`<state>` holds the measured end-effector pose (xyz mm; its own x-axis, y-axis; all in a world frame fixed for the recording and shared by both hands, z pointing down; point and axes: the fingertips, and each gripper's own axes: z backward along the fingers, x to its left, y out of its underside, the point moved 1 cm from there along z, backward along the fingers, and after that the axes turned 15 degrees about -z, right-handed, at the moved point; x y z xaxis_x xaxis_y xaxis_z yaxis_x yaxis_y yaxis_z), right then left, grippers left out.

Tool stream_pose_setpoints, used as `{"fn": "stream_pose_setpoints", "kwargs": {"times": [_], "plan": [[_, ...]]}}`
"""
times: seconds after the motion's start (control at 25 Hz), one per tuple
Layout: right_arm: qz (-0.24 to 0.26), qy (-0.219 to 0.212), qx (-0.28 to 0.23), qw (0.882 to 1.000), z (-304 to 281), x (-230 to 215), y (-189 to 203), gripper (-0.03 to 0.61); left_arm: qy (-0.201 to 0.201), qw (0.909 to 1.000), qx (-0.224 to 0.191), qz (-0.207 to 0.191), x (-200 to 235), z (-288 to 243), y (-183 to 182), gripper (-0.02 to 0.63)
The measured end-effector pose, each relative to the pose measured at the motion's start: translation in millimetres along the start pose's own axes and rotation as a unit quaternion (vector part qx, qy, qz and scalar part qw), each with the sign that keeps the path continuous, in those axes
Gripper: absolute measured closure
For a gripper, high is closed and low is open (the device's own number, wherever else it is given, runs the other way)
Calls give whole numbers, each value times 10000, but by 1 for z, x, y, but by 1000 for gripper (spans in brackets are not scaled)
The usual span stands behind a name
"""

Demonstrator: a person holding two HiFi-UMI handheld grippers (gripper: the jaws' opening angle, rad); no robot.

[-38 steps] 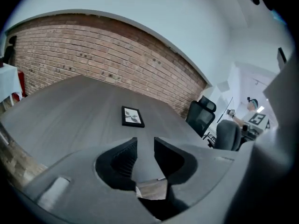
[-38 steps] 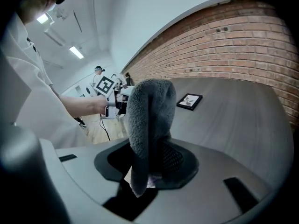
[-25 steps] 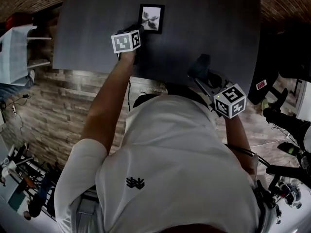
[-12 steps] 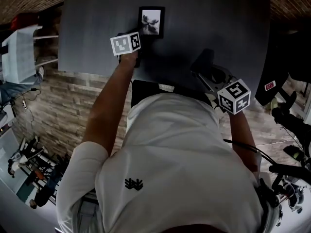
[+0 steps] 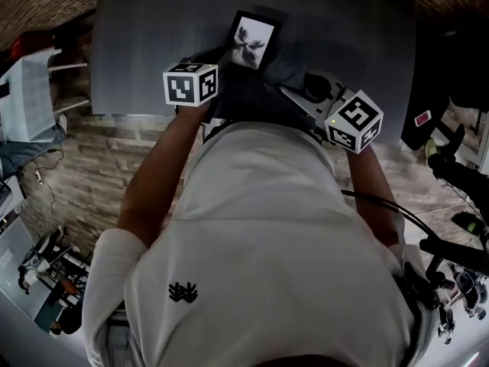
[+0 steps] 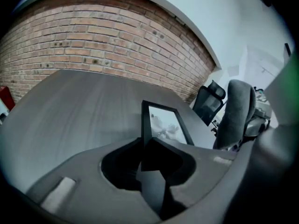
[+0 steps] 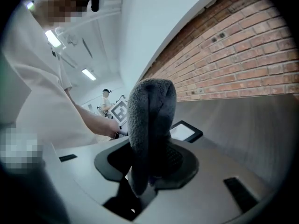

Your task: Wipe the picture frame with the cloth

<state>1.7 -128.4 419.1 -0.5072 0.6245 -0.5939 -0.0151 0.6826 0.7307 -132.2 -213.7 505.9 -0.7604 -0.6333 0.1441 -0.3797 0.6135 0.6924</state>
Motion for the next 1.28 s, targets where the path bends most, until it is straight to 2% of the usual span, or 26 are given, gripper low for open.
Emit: {"fn": "stream_pose_setpoints", "kwargs": {"times": [0.08,0.16,0.48,0.72,0.88,1.12,1.2,1.28], "plan": [[161,-257,-2,9995,-11,17,-2,439,180,9996,-108,-161,-15,13,-9,537],[245,-277,40,9993,-16,20,-1,439,312,9989,-223,-252,-27,24,-16,538],[378,594,-318,9970,24,-35,-31,440,678,9960,-453,-357,-62,41,-23,537],[547,901,-646,9923,52,-58,-56,440,682,9960,-551,-187,-83,41,-19,537],[698,423,-708,9941,61,-33,-61,440,561,9968,-565,-109,-94,40,-22,537],[975,-741,39,9925,37,27,-11,440,324,9975,-632,43,-100,40,-19,537],[1025,-824,212,9911,33,32,2,440,297,9974,-647,69,-104,40,-20,537],[1046,-698,267,9917,33,25,5,440,294,9975,-641,86,-108,41,-18,537]]}}
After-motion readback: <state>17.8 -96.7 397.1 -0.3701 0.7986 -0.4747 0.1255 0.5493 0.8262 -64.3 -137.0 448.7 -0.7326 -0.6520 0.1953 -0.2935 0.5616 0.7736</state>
